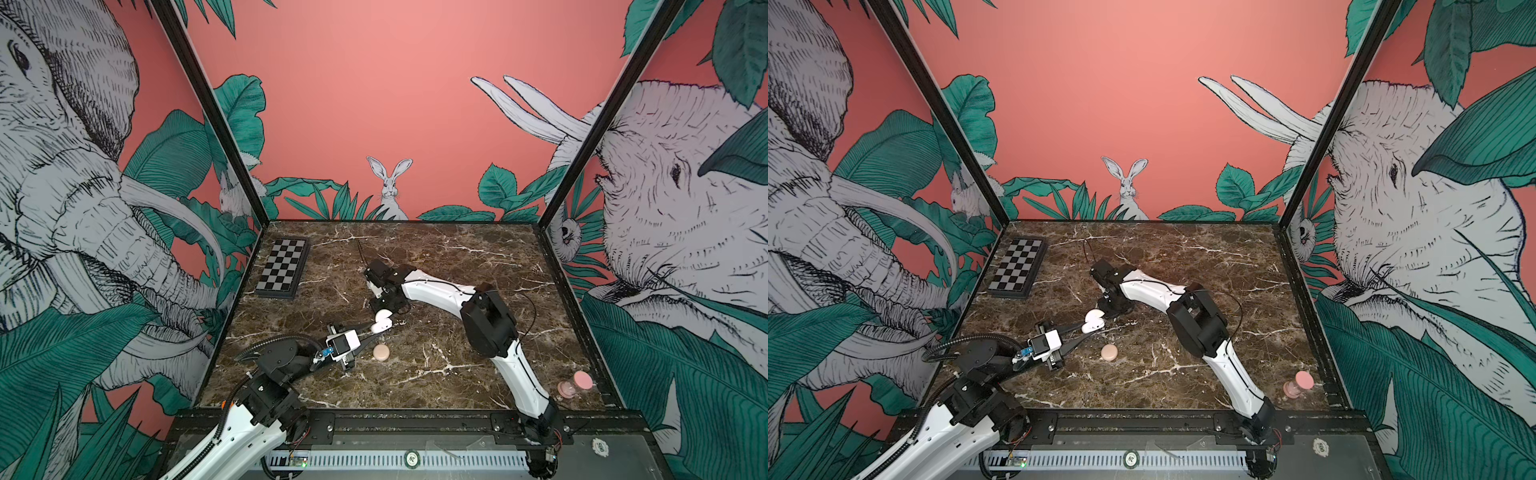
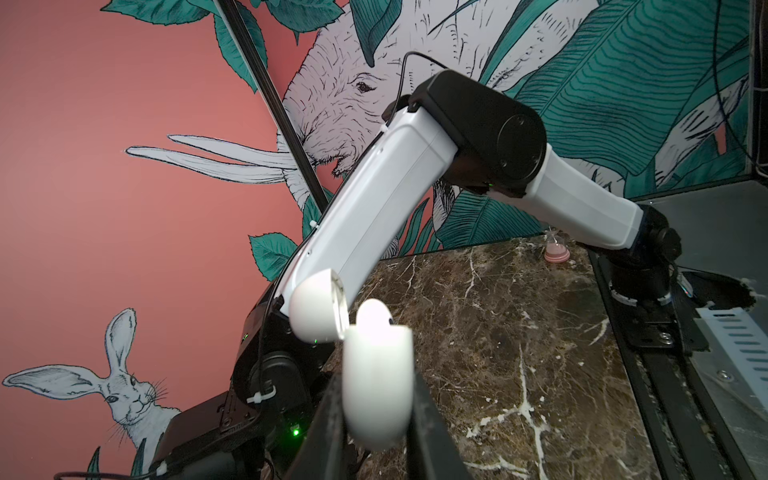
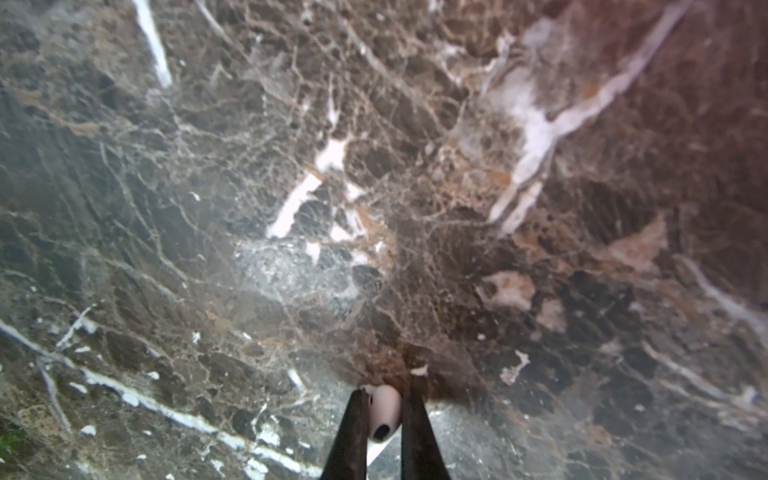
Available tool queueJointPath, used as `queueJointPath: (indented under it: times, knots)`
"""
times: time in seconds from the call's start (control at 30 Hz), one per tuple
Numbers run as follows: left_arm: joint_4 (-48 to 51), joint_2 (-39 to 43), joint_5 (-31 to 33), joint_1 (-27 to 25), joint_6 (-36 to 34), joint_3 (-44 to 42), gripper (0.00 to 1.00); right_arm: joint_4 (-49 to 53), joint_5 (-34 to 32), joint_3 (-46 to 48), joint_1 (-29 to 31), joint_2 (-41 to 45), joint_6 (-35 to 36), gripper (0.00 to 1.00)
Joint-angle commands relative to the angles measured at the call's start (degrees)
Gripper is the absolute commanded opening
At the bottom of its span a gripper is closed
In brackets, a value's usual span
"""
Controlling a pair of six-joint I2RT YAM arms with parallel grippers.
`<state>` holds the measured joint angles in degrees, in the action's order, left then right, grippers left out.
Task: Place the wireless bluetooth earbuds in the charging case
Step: 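Lift the earbud and carry it toward the case in the left gripper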
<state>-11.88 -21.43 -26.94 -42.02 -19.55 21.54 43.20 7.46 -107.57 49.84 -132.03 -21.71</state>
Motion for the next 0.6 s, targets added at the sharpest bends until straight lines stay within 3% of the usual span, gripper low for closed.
queueJointPath:
  times: [0.0, 0.23, 0.57]
  knots:
    - [-0.95, 0.42, -0.13, -0.21, -0.01, -0.43, 0.00, -0.12, -1.14, 2.17, -0.60, 3.35, -1.22, 0.08]
    - [-3.37, -0.86, -2.37, -0.25, 3.17, -0.31, 0.00, -3.38, -0.54, 8.13, -2.07, 8.38, -2.63, 0.06]
    - [-17.40, -7.42, -10.86, -0.23, 17.62, -0.21, 0.00, -8.57, 0.76, 19.33, -4.98, 16.71, -3.94, 0.05]
